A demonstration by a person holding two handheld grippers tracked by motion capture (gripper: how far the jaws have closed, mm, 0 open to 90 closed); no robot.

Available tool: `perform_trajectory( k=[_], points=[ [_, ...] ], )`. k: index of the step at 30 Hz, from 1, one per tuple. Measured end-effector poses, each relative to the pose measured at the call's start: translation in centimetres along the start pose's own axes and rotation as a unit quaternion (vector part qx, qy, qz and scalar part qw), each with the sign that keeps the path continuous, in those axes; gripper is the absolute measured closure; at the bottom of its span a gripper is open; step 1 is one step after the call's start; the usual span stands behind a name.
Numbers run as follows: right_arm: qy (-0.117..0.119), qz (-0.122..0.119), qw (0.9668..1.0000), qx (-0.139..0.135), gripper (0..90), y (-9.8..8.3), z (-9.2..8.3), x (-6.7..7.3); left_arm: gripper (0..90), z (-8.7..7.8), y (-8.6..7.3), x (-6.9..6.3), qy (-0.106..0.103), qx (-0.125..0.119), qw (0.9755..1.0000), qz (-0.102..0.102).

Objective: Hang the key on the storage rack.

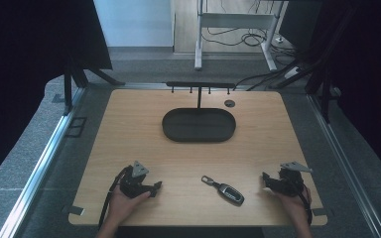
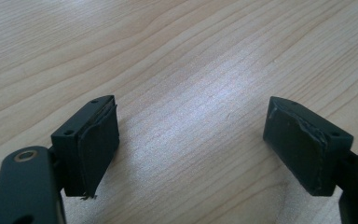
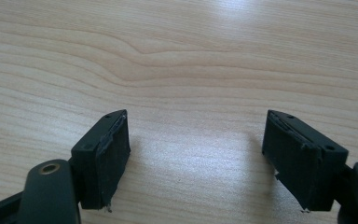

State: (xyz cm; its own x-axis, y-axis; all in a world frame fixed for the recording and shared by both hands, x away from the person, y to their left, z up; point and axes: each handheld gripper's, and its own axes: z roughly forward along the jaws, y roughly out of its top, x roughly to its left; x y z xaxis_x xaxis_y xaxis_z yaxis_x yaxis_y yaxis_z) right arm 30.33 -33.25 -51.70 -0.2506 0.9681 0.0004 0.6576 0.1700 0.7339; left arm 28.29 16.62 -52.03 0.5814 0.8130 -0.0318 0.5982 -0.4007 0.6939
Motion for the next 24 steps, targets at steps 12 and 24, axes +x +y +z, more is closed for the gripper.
perform_trajectory(
  k=[12, 24],
  points=[
    [-0.002, 0.007, 1.0000, -0.003, 26.6, 0.02, -0.05, -0.21, 18.4, 0.00, 0.00, -0.01, 0.000, 0.000, 1.0000, 0.000],
    [0.002, 0.006, 1.0000, -0.006, 29.5, -0.01, -0.06, -0.31, 18.4, 0.00, 0.00, -0.01, 0.000, 0.000, 1.0000, 0.000]
  ],
)
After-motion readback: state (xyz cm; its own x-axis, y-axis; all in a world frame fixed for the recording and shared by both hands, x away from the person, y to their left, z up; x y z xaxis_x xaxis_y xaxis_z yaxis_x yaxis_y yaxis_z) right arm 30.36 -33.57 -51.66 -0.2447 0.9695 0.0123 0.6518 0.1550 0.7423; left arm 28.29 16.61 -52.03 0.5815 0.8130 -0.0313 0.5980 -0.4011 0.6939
